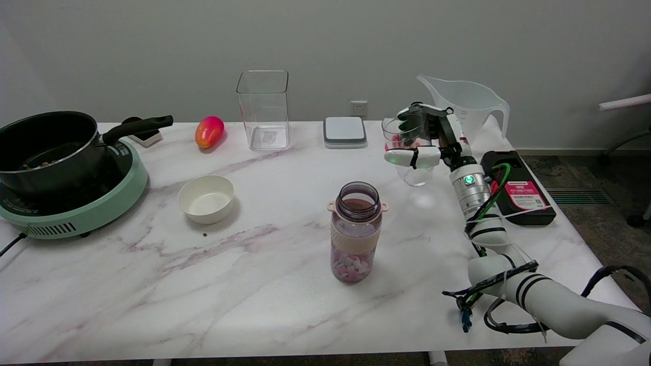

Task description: Place the measuring cup onto the table.

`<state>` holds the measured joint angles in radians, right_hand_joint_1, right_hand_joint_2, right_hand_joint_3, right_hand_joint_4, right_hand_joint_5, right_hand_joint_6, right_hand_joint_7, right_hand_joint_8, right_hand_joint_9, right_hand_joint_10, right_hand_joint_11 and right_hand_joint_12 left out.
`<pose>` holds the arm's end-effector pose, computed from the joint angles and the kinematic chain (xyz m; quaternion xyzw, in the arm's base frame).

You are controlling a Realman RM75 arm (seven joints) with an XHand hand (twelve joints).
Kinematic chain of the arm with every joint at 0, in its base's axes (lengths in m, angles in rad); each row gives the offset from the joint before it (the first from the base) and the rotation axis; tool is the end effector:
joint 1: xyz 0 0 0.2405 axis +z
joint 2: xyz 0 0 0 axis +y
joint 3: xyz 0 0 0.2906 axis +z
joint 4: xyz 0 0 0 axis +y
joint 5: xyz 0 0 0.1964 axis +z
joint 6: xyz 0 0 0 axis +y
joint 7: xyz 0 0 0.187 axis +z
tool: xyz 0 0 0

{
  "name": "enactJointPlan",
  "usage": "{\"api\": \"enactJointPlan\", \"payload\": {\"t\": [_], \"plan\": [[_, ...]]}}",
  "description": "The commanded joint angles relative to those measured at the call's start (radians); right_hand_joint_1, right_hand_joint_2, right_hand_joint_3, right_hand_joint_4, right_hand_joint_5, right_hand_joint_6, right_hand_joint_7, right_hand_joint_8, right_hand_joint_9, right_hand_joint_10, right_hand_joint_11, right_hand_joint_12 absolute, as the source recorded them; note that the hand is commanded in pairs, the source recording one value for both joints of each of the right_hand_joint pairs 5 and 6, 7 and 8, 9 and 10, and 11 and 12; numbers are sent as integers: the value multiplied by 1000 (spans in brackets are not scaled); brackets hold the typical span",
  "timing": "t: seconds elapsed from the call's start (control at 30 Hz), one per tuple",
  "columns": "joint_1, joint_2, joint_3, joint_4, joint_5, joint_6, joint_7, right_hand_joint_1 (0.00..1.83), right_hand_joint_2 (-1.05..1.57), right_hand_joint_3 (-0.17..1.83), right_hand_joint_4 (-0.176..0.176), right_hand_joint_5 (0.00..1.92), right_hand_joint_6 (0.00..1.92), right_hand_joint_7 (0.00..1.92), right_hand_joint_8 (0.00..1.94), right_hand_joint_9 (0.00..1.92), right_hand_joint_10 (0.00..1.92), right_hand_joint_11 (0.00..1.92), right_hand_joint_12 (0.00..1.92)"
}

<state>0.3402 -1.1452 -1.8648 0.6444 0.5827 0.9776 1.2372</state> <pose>-0.2905 -0.4177 0.4270 0.5961 -0.2383 0.5321 0.5521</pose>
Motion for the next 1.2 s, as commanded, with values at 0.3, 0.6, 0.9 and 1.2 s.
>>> {"api": "enactJointPlan", "payload": {"t": [0.3, 0.6, 0.9, 1.2], "plan": [[42, -39, -11, -137, 130, 121, -11, 1221, 1401, 248, 0, 1657, 1657, 1451, 1451, 1372, 1372, 1246, 1246], [53, -44, -40, -154, 120, 76, 88, 1356, 1053, 422, 0, 1495, 1495, 1339, 1339, 1293, 1293, 1163, 1163], [61, -34, -67, -111, 60, 45, 226, 1411, 850, 572, 0, 1423, 1423, 1288, 1288, 1254, 1254, 1119, 1119], [33, -24, -53, -19, 15, 23, 370, 1445, 705, 706, 0, 1373, 1373, 1270, 1270, 1239, 1239, 1095, 1095]]}}
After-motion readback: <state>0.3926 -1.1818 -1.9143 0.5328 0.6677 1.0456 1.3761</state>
